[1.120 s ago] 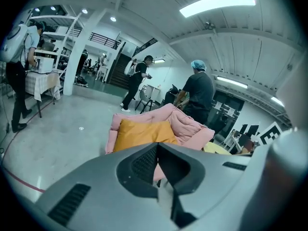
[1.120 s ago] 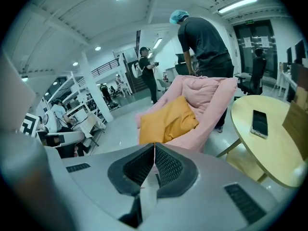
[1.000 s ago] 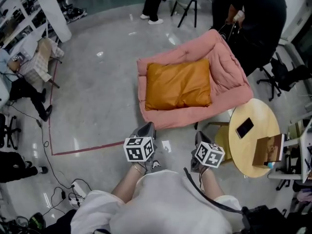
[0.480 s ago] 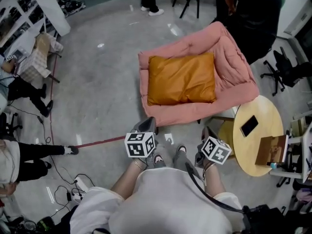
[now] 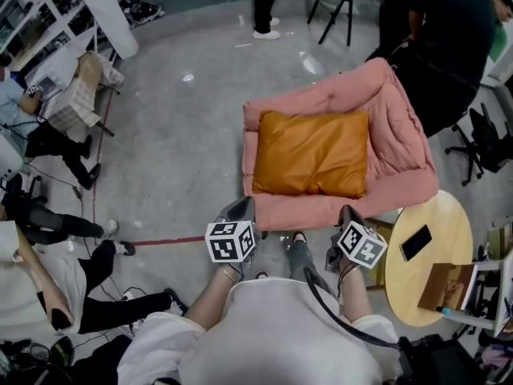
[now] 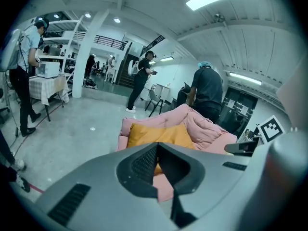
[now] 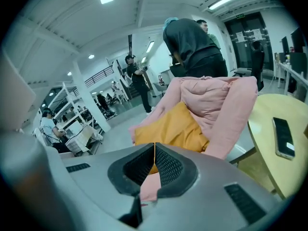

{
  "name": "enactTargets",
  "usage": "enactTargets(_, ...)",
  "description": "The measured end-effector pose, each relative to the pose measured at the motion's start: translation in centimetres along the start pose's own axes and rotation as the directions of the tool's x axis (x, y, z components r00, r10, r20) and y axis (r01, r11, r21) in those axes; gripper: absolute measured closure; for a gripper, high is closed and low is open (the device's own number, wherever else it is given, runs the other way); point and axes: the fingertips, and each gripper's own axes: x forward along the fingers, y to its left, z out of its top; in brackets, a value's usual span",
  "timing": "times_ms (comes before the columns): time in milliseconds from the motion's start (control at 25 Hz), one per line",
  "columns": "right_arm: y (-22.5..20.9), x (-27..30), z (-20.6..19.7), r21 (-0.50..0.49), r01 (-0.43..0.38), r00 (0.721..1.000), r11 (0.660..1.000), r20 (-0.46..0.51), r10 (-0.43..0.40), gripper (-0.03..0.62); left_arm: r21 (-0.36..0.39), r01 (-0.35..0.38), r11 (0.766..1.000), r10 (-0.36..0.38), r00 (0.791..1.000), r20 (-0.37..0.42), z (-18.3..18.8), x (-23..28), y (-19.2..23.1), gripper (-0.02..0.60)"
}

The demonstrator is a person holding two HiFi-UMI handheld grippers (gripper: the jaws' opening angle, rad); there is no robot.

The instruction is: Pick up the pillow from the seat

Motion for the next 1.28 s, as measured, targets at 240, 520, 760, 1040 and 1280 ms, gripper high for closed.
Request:
enactTargets(240,0.4,5.3,4.4,-0.065,-0.067,0.996,0.996,-0.056,0.064,0.565,-0.016,-0.041,0.999,0.041,0.999,0.031,3.7,4.8,-1.0,0.574)
enactTargets(520,1.7,10.6,7.9,-0.183,-0.139,0.987,0.973,-0.110,0.121,0.565,-0.085,-0.103,0.991,0.107,0.994,0.037,4.9,9.0,-0.5,0.574)
enactTargets(760,1.4,12.0,6.5,-0.182,-0.169,0.975,0.969,-0.176,0.136,0.564,-0.083,-0.097,0.992,0.095,0.995,-0.027,2.9,10.7,-1.9,0.574)
enactTargets(1040,0.1,13.4,7.6,-0.189,-0.177,0.973,0.966,-0.181,0.143,0.565,-0.054,-0.083,0.995,0.079,0.995,-0.063,2.8,13.0,-3.8,0.574)
enactTargets(1280,-0.8,15.8,8.9,-0.244,-0.222,0.962,0.944,-0.215,0.171,0.562,-0.041,-0.081,0.996,0.077,0.993,-0.092,2.4,16.0,-5.4,0.571)
